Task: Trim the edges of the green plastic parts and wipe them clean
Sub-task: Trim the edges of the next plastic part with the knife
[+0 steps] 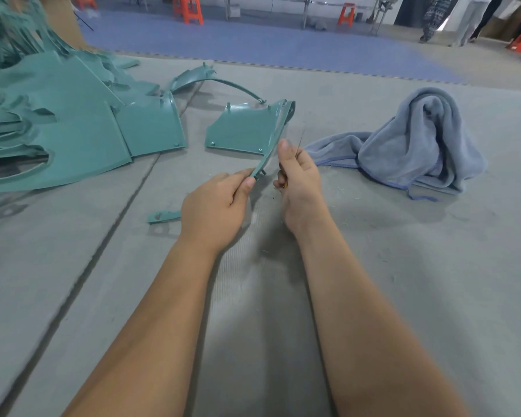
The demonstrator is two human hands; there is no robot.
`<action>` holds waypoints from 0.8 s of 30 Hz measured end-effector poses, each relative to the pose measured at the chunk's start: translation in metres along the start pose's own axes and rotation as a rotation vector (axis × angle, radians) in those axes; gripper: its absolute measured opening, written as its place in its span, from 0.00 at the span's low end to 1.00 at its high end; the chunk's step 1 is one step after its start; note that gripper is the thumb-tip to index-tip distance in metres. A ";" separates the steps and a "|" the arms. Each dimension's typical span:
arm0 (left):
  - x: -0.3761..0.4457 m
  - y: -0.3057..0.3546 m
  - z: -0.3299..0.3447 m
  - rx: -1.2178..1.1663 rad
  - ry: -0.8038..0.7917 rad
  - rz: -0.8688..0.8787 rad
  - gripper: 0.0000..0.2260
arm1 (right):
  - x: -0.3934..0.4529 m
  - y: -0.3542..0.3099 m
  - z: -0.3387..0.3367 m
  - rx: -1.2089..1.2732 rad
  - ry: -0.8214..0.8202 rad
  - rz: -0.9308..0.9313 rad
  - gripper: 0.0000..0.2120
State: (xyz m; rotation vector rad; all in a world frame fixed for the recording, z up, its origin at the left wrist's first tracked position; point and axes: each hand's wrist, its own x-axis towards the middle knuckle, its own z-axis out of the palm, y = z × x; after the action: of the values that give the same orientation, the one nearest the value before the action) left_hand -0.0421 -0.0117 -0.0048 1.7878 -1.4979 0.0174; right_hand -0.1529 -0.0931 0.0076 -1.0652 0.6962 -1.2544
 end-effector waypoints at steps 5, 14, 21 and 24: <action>0.000 -0.001 0.001 0.020 -0.002 0.002 0.14 | 0.002 0.008 -0.003 -0.081 -0.048 -0.018 0.15; 0.002 0.002 -0.004 0.083 0.103 0.098 0.18 | -0.004 -0.004 -0.013 0.173 0.052 0.065 0.11; 0.007 -0.008 -0.001 0.266 0.029 0.175 0.14 | -0.001 -0.021 -0.035 0.287 0.191 0.143 0.14; 0.006 -0.008 -0.002 0.294 0.037 0.173 0.14 | -0.002 -0.020 -0.034 0.179 0.195 0.128 0.06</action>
State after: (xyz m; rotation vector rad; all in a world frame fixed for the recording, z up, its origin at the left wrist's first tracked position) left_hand -0.0320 -0.0157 -0.0046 1.8644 -1.6877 0.3724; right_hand -0.1920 -0.0991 0.0127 -0.7472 0.7716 -1.2934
